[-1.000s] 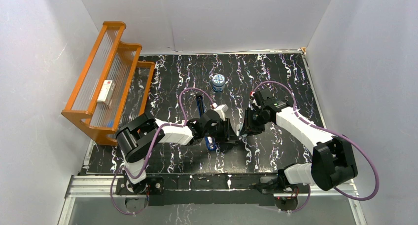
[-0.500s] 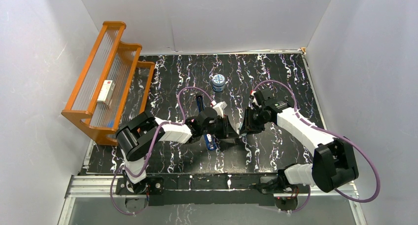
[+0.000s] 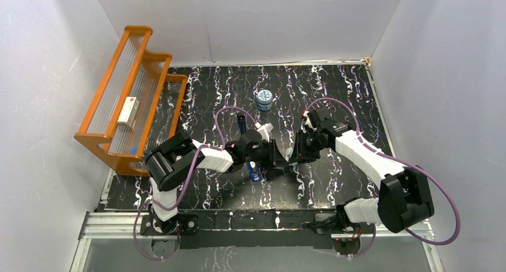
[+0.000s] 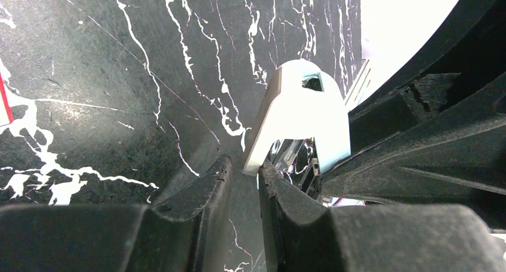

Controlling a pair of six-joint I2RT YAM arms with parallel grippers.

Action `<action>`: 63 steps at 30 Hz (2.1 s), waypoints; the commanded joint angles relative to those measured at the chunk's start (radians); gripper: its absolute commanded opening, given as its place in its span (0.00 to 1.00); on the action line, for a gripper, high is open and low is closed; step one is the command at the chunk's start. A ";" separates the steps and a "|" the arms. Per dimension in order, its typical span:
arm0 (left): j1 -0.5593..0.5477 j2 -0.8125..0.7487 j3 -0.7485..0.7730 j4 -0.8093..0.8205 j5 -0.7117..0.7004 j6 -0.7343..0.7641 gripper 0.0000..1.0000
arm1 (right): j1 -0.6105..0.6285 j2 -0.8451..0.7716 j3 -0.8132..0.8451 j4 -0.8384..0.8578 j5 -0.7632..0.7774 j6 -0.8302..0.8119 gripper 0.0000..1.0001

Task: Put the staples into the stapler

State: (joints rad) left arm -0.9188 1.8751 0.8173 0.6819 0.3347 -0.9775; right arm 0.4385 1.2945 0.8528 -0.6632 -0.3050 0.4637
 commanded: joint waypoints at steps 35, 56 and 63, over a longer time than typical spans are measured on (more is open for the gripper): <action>-0.022 0.065 -0.056 0.018 0.067 0.105 0.00 | -0.117 0.127 0.167 0.076 0.130 0.005 0.26; -0.025 0.125 0.072 -0.198 0.042 0.047 0.00 | -0.118 0.215 0.107 0.234 0.166 0.084 0.52; -0.023 0.146 0.069 -0.179 0.025 -0.016 0.00 | -0.117 0.109 0.033 0.272 0.190 0.119 0.74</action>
State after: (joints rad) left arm -0.9352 1.9755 0.8928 0.5934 0.4000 -0.9730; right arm 0.3267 1.4952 0.9192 -0.4496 -0.1322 0.5533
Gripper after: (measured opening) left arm 0.055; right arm 0.701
